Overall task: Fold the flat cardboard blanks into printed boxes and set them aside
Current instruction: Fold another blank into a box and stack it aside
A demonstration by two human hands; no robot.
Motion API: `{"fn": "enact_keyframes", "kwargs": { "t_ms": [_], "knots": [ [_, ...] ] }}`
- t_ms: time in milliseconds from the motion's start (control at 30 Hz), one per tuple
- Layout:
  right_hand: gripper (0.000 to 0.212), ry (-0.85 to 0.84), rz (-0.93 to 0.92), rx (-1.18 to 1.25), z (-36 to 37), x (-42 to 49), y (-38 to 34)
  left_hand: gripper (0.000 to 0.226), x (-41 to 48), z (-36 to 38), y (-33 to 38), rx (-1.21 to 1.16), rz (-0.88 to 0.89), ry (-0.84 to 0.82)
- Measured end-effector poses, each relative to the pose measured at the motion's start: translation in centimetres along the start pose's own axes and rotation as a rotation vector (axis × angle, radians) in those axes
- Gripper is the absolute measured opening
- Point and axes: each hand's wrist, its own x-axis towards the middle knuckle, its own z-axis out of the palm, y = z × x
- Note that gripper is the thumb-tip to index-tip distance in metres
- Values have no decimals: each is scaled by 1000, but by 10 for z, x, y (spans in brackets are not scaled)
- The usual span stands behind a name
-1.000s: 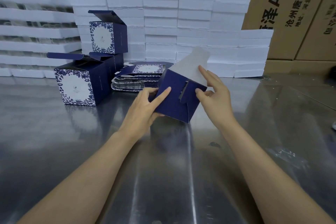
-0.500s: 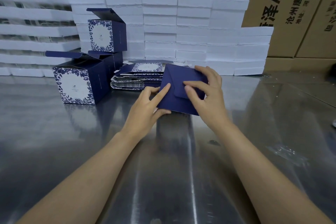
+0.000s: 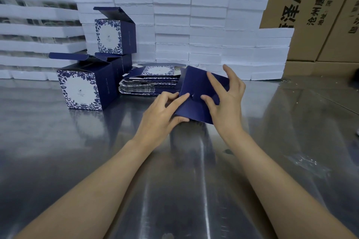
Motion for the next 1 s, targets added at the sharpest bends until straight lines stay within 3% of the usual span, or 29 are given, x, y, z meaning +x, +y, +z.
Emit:
{"fn": "enact_keyframes", "kwargs": {
  "t_ms": [300, 633, 733, 833, 933, 1000],
  "knots": [
    [65, 17, 81, -37, -1, 1, 2, 56, 0, 5, 1, -74, 7, 10],
    [61, -61, 90, -99, -6, 1, 2, 62, 0, 2, -3, -100, 19, 24],
    [54, -7, 81, -21, -8, 1, -1, 62, 1, 1, -3, -82, 29, 35],
    [44, 126, 307, 259, -9, 2, -3, 76, 1, -2, -4, -124, -34, 16],
    [29, 112, 582, 461, -8, 3, 2, 83, 0, -2, -3, -216, -152, -82],
    [30, 97, 618, 498, -6, 3, 2, 77, -2, 0, -2, -214, -170, -136]
  ]
}}
